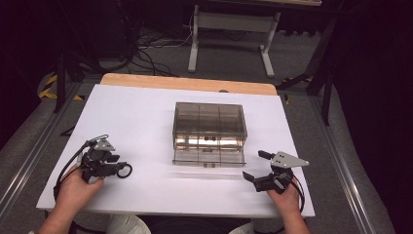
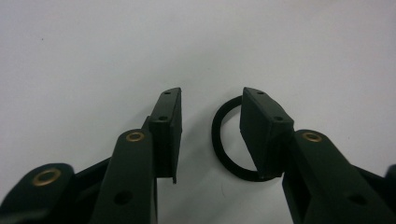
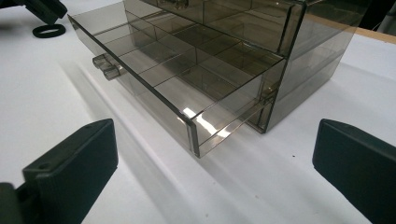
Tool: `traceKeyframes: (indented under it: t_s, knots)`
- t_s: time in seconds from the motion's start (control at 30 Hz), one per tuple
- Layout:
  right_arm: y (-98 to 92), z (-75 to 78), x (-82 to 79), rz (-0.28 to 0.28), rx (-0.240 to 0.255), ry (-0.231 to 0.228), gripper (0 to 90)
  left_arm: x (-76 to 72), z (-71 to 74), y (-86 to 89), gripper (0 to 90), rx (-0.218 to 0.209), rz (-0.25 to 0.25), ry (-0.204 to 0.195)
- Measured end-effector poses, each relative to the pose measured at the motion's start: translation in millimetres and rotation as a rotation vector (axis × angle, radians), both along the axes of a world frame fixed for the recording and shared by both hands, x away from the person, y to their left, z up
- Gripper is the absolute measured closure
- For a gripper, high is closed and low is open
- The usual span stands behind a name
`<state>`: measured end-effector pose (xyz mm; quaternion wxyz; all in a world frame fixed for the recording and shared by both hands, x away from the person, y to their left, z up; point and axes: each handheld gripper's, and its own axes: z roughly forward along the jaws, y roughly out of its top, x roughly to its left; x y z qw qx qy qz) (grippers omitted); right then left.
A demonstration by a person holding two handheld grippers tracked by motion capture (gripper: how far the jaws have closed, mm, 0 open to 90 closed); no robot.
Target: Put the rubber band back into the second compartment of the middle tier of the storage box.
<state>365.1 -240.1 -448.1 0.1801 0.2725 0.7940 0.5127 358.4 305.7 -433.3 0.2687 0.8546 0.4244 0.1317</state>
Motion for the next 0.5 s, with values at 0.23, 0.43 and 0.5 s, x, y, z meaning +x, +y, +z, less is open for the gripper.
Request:
traceKeyframes:
  t_s: [0.23,0.43,0.5]
  knots:
    - [0.7,0.1,-0.5,-0.004,-0.005,-0.004,0.9,0.4,-2.3,-0.5,66.6,0.017,-0.008,0.024]
    - [1.3,0.0,-0.8,-0.004,-0.007,-0.005,0.9,1.2,-3.9,-2.4,76.4,0.041,-0.011,0.047]
    - [1.3,0.1,-0.9,-0.004,-0.008,-0.007,0.9,1.3,-3.7,-2.2,80.7,0.045,-0.007,0.048]
